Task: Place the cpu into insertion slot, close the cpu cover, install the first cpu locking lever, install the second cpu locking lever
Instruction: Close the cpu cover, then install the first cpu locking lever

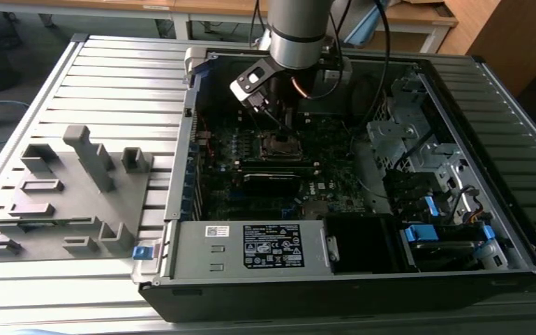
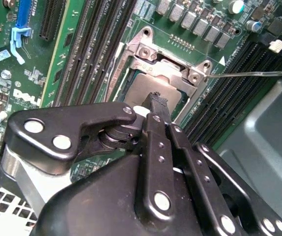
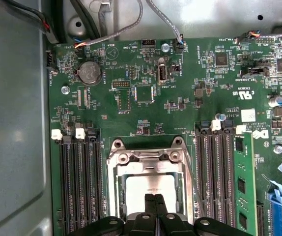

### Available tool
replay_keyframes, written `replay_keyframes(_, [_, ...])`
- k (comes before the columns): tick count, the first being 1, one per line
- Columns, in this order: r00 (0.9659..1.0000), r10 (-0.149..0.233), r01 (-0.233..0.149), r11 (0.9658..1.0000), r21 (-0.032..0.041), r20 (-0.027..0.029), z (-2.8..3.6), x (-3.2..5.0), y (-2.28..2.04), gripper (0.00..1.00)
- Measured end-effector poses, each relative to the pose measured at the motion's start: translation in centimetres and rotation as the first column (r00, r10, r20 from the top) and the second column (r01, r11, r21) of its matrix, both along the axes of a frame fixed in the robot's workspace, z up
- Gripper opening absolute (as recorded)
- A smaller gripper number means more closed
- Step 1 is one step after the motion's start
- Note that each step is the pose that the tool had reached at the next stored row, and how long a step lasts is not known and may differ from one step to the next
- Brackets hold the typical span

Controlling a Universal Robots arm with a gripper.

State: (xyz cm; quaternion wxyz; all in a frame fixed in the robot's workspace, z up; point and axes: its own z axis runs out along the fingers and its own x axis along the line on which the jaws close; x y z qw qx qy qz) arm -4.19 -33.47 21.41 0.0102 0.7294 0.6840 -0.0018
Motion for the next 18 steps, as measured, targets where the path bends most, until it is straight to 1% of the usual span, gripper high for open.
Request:
replay_keyframes(2, [1.0,0.0,0.0,1.0,0.0003,0.0001,0.06,0.0,0.0,0.11])
replay_keyframes(4, [1.0,0.0,0.0,1.0,0.0001,0.0,0.55,0.0,0.0,0.11])
replay_keyframes(13, [1.0,0.0,0.0,1.0,-0.0001,-0.0001,0.61,0.0,0.0,0.11])
replay_keyframes(15, [1.0,0.0,0.0,1.0,-0.0003,-0.0002,0.71,0.0,-0.01,0.11])
replay_keyframes(18, [1.0,0.0,0.0,1.0,-0.0001,0.0,1.08,0.0,0.0,0.11])
